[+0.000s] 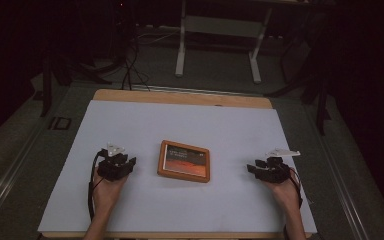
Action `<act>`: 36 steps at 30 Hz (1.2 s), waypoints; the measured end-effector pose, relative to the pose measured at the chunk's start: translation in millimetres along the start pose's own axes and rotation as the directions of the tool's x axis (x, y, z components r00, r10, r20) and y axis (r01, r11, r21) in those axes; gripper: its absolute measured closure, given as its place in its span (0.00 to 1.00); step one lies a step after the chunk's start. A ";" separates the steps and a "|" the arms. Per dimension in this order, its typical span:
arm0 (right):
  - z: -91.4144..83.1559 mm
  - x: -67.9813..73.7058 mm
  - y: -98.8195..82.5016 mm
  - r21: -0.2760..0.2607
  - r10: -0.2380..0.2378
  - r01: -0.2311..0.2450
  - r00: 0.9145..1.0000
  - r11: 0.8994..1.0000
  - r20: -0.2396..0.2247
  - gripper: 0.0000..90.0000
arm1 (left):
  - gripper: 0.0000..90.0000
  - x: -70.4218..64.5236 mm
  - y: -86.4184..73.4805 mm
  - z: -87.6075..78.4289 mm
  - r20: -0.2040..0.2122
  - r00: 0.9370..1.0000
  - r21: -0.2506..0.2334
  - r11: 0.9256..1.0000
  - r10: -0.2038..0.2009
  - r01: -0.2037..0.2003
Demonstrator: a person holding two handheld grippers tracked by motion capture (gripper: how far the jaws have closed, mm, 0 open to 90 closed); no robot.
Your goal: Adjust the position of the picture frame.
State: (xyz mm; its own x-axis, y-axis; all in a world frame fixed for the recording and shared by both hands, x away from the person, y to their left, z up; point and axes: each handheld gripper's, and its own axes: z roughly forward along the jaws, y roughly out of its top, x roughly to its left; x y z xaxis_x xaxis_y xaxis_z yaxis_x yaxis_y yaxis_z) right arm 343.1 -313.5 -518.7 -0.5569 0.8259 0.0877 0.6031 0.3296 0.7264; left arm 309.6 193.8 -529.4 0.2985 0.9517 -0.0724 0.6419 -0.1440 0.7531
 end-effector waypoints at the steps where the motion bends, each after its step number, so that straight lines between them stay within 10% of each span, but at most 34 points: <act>1: 0.0 0.0 0.0 0.000 0.000 0.000 1.000 1.000 0.000 0.58 | 0.70 -0.6 -0.6 -1.2 0.002 1.000 -0.009 1.000 0.003 -0.003; 17: 1.8 25.2 10.7 -0.042 -0.074 0.072 0.996 0.997 -0.051 0.69 | 0.70 -15.7 3.4 -14.3 0.086 0.995 -0.063 0.997 0.058 -0.053; 25: 5.9 45.9 17.8 -0.056 -0.118 0.114 0.989 0.992 -0.083 0.96 | 0.68 -15.3 4.5 -20.3 0.125 0.991 -0.090 0.996 0.041 -0.030; 36: 35.4 85.5 21.1 0.001 -0.222 0.224 0.967 0.975 -0.122 1.00 | 0.67 -19.6 4.8 -23.5 0.138 0.989 -0.097 0.995 0.052 -0.039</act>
State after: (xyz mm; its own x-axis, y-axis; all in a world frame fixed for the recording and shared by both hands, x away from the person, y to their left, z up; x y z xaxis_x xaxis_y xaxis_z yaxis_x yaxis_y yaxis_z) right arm 328.5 -219.7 -520.0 -0.7424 0.6699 0.0071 0.4637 0.5061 0.7272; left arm 290.3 180.9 -508.9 0.4265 0.8961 -0.1226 0.5586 -0.1543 0.8150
